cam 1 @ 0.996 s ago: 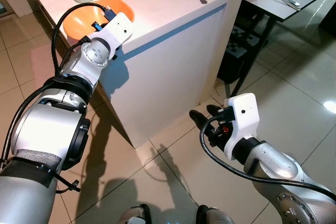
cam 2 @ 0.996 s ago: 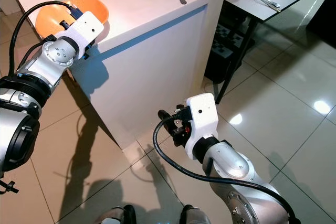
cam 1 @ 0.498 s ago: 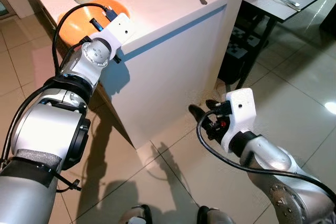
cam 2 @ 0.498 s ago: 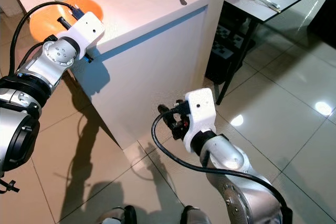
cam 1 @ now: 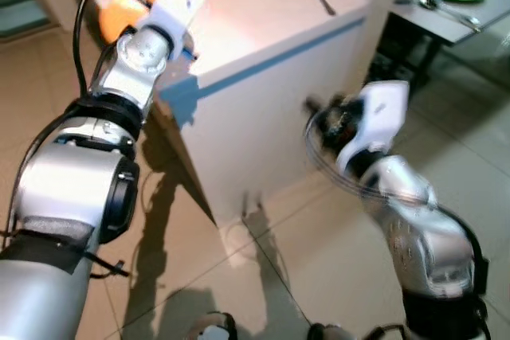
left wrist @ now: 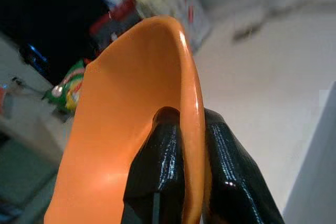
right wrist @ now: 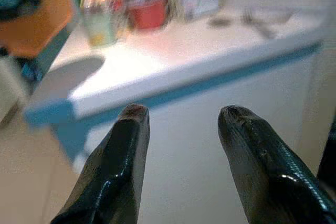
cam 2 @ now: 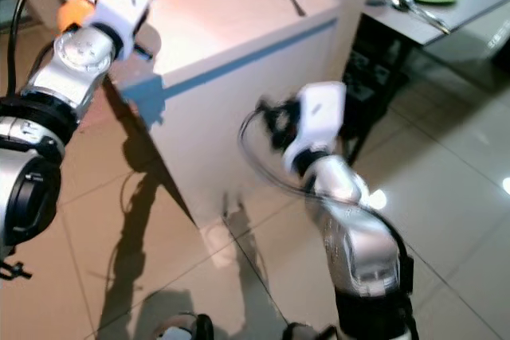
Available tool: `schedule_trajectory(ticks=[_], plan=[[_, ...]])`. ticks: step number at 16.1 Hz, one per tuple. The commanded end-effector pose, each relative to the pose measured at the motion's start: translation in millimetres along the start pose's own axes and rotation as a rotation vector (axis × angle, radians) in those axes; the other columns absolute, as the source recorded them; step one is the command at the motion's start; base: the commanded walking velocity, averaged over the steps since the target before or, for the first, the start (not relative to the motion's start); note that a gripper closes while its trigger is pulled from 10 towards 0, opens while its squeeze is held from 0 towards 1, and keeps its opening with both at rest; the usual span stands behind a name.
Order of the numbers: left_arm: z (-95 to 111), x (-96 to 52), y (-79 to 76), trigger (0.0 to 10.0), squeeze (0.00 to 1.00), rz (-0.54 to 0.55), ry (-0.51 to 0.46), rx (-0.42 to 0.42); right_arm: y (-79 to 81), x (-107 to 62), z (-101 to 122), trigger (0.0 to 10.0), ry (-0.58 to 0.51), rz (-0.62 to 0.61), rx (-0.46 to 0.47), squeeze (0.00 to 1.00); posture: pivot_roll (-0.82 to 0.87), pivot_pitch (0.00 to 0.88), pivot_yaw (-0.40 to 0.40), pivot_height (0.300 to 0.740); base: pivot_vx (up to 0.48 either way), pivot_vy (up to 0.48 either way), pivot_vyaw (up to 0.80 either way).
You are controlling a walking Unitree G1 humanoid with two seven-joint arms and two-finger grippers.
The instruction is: Setting the table
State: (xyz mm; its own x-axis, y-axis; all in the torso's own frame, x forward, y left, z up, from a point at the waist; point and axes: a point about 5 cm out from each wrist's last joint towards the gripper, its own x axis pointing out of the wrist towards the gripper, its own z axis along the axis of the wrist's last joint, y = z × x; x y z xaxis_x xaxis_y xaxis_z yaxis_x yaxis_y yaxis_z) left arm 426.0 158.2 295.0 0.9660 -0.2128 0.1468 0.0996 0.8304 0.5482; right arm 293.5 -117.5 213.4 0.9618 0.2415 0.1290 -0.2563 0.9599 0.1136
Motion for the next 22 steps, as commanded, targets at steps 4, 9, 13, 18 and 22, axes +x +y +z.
schedule_trajectory(ticks=[4, 9, 13, 18, 22], plan=[[26, -10.1, -18.2, 0.0, 0.00, -0.057, -0.255, -0.079, -10.0, 2.6, 8, 10.0, -0.091, -0.048, -0.009, 0.00, -0.03, 0.000, 0.084, 0.740, 0.000, 0.000, 0.00], [-9, -55.5, -56.6, 10.0, 0.00, -0.020, -0.168, -0.258, -8.9, -6.2, 4, 10.0, -0.109, -0.076, -0.046, 0.00, -0.04, 0.000, 0.075, 0.740, 0.000, 0.000, 0.00], [-18, -74.5, -66.0, 10.0, 0.00, 0.067, -0.089, -0.323, -14.5, -8.4, -3, 10.0, -0.085, -0.091, -0.122, 0.00, -0.05, 0.000, 0.069, 0.740, 0.000, -0.210, 0.00], [-27, -83.9, -81.0, 10.0, 0.00, 0.078, -0.010, -0.323, -22.5, -5.8, -8, 10.0, -0.048, -0.120, -0.176, 0.00, -0.07, 0.000, 0.059, 0.740, 0.000, -0.472, 0.00], [-35, -88.6, -89.5, 10.0, 0.00, 0.081, 0.040, -0.326, -24.0, -6.5, -15, 10.0, -0.008, -0.128, -0.201, 0.00, -0.07, 0.000, 0.056, 0.740, 0.000, -0.469, 0.46]])
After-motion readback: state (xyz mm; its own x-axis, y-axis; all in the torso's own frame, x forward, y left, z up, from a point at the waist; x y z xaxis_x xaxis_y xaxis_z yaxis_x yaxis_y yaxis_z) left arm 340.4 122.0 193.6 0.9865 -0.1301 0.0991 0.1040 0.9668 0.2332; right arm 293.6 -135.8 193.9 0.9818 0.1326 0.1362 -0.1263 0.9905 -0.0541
